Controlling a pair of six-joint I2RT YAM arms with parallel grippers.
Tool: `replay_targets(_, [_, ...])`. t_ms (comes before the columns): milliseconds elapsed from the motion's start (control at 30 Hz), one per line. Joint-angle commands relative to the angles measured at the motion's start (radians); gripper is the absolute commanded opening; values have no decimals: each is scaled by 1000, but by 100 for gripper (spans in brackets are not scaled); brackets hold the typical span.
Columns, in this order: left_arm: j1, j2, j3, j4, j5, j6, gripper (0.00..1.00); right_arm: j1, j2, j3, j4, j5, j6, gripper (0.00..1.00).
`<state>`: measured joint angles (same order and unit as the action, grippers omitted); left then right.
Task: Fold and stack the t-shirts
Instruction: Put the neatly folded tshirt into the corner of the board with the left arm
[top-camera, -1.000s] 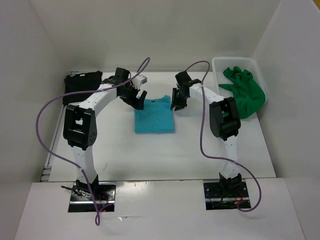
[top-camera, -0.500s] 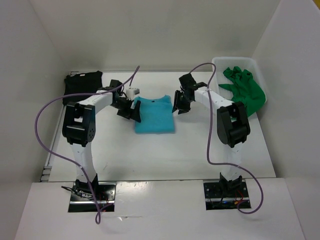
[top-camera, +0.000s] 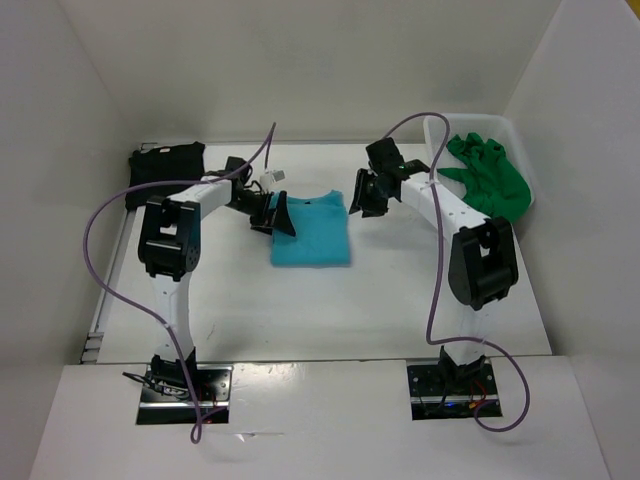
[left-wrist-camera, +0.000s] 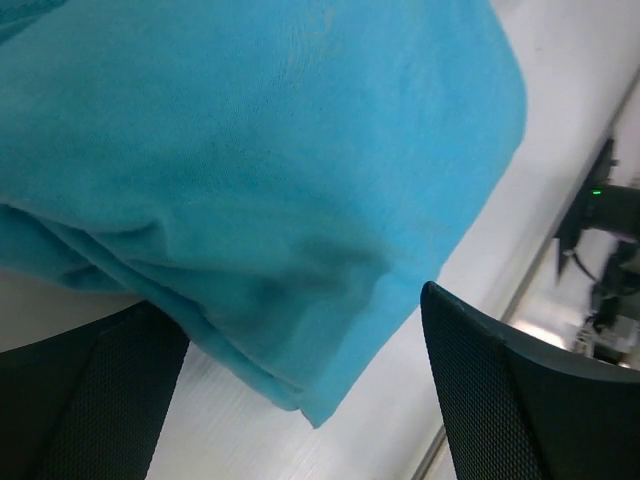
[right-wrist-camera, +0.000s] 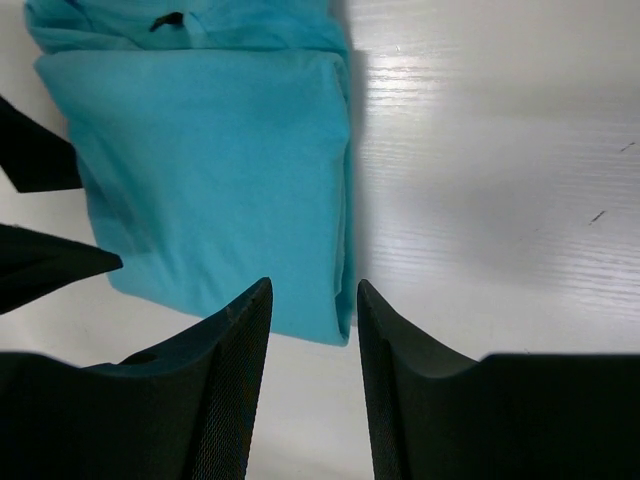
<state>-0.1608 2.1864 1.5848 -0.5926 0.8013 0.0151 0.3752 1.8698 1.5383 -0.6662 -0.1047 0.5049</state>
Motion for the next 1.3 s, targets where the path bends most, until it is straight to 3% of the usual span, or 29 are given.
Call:
replay_targets(0, [-6, 148, -20, -23, -50, 0, 100, 10, -81, 19, -33, 48, 4, 45])
replay_targets(33, [-6, 159, -20, -23, -50, -9, 100, 10, -90, 19, -44, 48, 4, 45])
replay_targets(100, [-6, 188, -11, -23, -24, -9, 84, 1, -103, 28, -53, 68, 4, 45])
replay_targets(200, [-6, 219, 27, -33, -4, -9, 30, 1, -123, 28, -62, 86, 14, 45])
replay_targets(233, [-6, 219, 36, -33, -4, -9, 1, -8, -123, 28, -62, 86, 14, 45])
replay_targets(467, [26, 155, 72, -53, 4, 42, 0, -27, -152, -4, -62, 96, 14, 45])
replay_targets(700, [61, -48, 109, 4, -419, 192, 0, -27, -143, -14, -52, 96, 14, 45])
replay_targets(1033, [96, 10, 375, -7, -934, 368, 0, -36, -124, 16, -52, 86, 14, 45])
replay_targets(1267, [119, 68, 590, -9, -1116, 448, 0, -36, -115, 16, -52, 96, 4, 45])
